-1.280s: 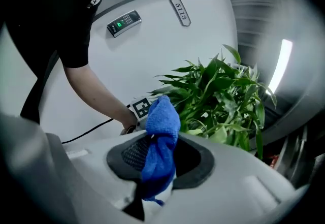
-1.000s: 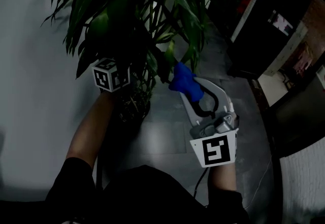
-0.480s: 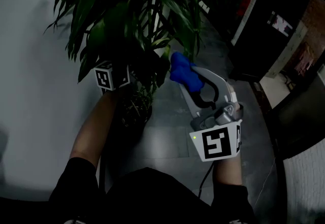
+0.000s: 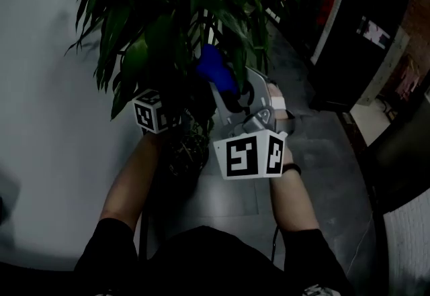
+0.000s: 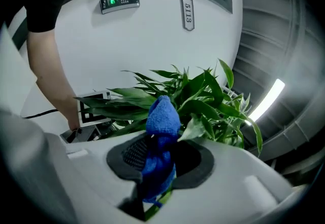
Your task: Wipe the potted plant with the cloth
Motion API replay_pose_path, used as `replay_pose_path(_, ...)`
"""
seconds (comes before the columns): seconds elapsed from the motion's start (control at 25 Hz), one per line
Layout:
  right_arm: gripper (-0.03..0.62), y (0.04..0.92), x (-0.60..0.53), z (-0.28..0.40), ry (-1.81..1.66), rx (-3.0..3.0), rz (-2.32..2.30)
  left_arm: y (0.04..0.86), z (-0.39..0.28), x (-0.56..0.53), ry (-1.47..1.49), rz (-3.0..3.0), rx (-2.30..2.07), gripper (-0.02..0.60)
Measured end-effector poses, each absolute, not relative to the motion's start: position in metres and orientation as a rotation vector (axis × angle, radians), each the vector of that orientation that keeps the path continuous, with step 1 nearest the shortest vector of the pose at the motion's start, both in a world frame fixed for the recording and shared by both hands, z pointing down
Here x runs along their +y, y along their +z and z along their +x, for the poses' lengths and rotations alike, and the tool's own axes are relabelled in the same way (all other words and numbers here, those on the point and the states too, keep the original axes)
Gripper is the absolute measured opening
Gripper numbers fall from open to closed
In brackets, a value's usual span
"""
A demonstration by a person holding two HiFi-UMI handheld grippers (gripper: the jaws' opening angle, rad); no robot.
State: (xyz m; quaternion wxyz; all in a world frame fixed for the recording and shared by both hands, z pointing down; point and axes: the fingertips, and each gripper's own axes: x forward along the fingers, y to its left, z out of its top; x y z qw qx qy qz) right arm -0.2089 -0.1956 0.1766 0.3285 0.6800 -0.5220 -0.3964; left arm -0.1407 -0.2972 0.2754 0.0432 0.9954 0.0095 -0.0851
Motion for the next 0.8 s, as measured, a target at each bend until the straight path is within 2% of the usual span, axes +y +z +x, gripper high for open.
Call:
replay_pose_path(0.48, 0.109, 0.231, -0.237, -0.221, -0.98, -1.346, 1.602, 0.27, -0.149, -0.256, -0.203, 3.231, 0.123, 0.006)
replay_pose_path(0.8, 0.109, 0.246, -0.229, -0.228, -0.851, -1.586, 1.607, 0.273, -0.149, -0.259, -0.257, 3.146, 0.157, 0.006)
